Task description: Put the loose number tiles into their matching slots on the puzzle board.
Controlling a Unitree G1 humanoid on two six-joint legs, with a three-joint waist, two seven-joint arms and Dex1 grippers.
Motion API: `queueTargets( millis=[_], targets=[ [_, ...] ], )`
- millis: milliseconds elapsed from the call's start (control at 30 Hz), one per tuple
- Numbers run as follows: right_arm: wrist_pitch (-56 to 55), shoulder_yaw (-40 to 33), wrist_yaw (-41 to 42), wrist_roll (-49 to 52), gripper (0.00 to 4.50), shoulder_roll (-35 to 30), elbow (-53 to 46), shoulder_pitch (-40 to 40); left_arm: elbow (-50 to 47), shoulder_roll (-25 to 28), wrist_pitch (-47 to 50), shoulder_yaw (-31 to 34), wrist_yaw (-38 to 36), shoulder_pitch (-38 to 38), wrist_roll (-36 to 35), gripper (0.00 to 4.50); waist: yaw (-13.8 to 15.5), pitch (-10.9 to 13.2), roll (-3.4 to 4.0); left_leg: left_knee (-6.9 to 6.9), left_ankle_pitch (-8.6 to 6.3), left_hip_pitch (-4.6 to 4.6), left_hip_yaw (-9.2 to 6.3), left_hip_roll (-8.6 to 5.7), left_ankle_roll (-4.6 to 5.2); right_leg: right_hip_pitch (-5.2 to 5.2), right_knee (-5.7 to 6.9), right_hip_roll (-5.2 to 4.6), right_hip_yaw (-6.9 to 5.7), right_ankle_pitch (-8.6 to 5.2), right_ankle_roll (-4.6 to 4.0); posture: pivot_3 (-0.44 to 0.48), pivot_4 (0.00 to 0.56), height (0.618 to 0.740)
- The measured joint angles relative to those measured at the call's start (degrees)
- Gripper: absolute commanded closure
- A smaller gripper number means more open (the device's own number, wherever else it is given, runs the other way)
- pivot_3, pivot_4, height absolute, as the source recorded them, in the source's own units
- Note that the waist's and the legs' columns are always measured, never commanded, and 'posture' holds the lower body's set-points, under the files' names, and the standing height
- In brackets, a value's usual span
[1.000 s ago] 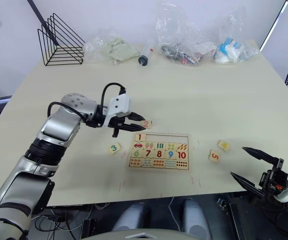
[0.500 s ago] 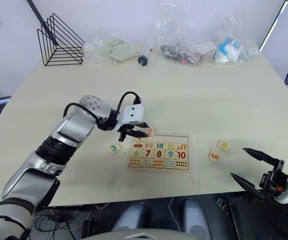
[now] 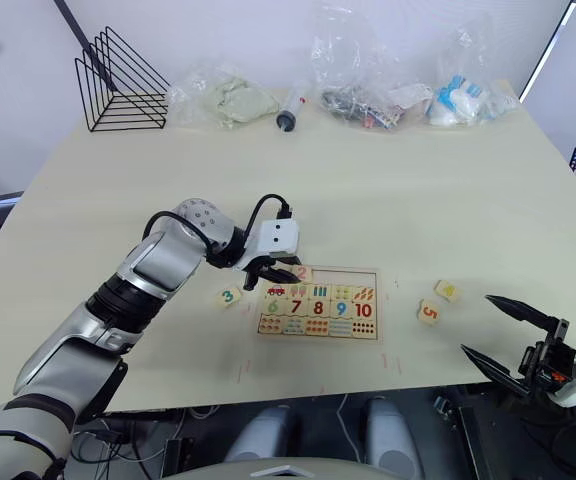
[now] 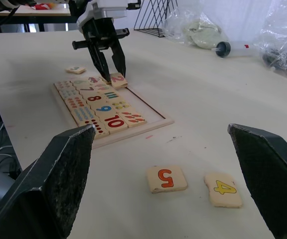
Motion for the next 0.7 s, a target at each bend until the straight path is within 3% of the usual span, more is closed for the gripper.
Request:
queueTargets(
  millis=[700],
  targets=[
    [-0.1, 0.0, -1.0, -0.3, 0.00, 0.0, 0.0, 0.2, 0.2, 0.0, 1.8, -0.4, -1.1, -1.1, 0.1, 3.51, 0.0, 0.0, 0.00, 0.01, 0.00, 0.00, 0.00, 0.00, 0.00, 0.00, 0.02, 0.00, 0.00, 0.00, 0.00, 0.000, 0.150, 0.740]
  ],
)
